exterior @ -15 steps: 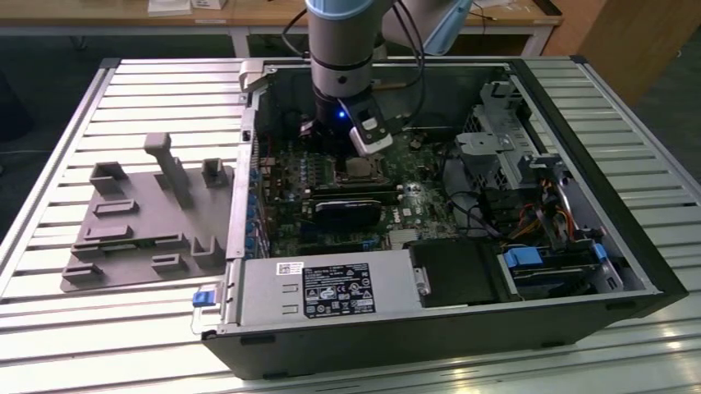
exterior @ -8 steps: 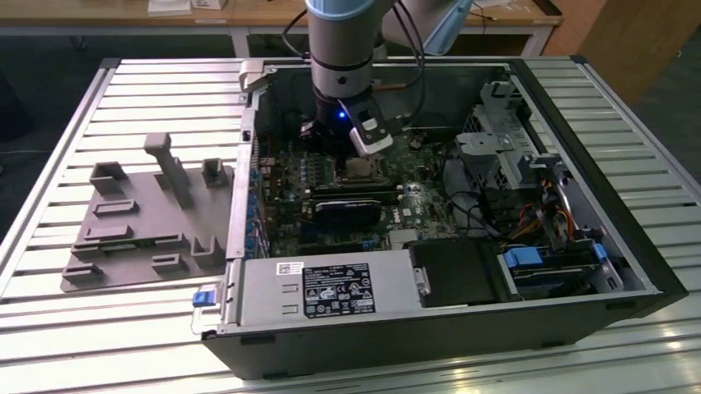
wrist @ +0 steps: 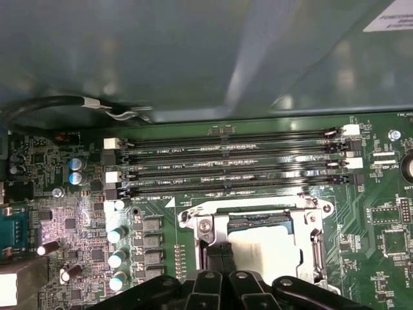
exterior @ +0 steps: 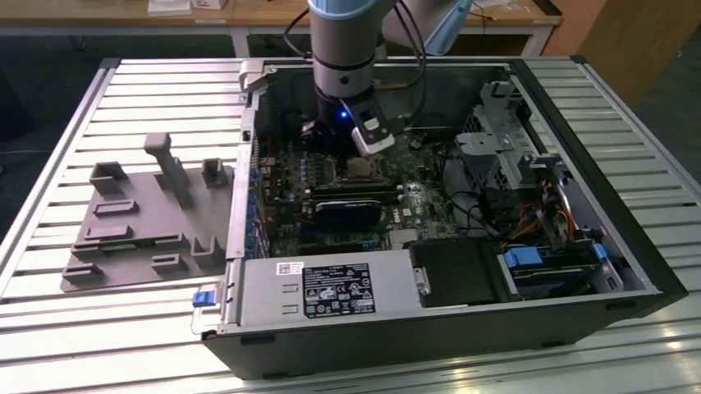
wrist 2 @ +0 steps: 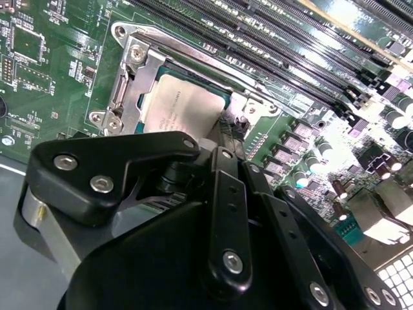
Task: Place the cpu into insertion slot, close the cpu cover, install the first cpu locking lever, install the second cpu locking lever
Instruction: 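Close the cpu cover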
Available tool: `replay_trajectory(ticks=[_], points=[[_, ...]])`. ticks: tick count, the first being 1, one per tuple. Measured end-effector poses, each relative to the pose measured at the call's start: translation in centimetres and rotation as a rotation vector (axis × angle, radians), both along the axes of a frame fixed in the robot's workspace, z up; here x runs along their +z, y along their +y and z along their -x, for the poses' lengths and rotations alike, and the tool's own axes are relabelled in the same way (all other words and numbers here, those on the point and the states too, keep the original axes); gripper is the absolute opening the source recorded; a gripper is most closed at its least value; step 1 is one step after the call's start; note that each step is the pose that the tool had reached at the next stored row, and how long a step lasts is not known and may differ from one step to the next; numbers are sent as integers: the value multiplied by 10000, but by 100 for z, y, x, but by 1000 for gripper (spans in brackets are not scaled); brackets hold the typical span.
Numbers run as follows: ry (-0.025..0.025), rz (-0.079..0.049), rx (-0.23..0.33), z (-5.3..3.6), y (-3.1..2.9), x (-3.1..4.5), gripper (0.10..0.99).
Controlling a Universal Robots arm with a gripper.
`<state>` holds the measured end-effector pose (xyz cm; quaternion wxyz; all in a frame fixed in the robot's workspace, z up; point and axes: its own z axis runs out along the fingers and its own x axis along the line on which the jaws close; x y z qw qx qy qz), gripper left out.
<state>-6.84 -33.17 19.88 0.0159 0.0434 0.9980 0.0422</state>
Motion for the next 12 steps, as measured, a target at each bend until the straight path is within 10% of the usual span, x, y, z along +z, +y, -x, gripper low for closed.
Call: replay_trajectory(ticks=[12], points=[[4, 6, 0, -19, -1, 110, 102]])
